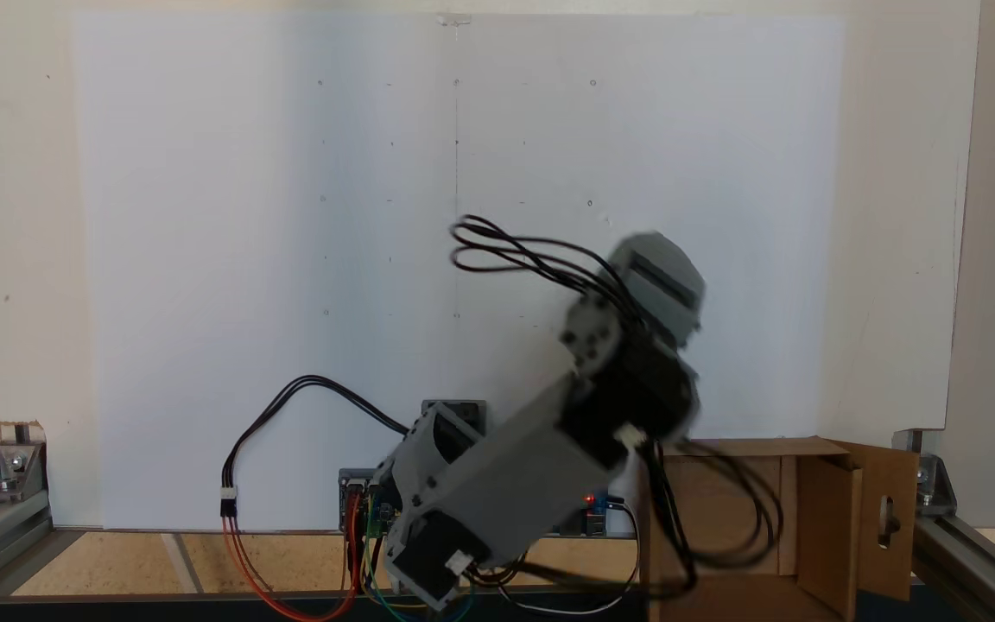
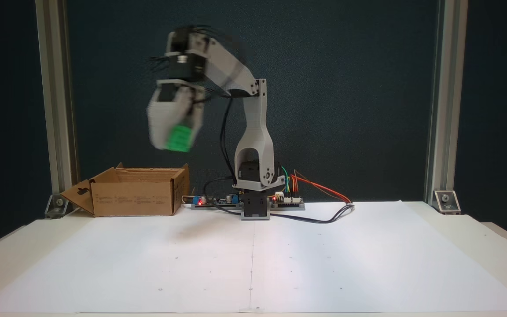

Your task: Grasp a green dice and put it in the bin.

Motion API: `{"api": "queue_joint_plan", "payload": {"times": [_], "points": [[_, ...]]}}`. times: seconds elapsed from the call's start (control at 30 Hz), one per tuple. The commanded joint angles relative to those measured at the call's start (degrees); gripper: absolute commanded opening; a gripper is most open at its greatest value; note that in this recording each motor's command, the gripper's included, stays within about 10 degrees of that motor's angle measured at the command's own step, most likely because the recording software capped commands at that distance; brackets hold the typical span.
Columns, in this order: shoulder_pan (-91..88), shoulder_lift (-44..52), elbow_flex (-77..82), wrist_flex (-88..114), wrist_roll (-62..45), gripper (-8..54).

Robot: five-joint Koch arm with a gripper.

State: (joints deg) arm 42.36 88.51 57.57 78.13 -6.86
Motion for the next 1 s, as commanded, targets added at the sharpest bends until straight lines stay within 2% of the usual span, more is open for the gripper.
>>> {"api": "queue_joint_plan", "payload": {"times": [0.0,0.2,0.37,0.63,0.83,0.87,0.9,0.93,0.97], "points": [[9.12,2.81,-5.45,2.64,-1.23,11.4],[34.17,2.64,-5.45,-8.26,-5.54,11.4],[54.91,-5.63,-5.45,-15.56,-12.3,11.4],[64.51,-19.34,-0.44,-17.75,-20.21,11.4],[65.48,-19.51,6.68,-28.12,-21.09,11.4],[65.57,-19.51,6.77,-29.18,-21.01,17.1],[65.65,-19.69,6.94,-30.06,-20.83,31.4],[66.18,-19.78,7.29,-29.97,-20.48,32.1],[66.71,-19.78,7.56,-29.97,-19.25,36.5]]}}
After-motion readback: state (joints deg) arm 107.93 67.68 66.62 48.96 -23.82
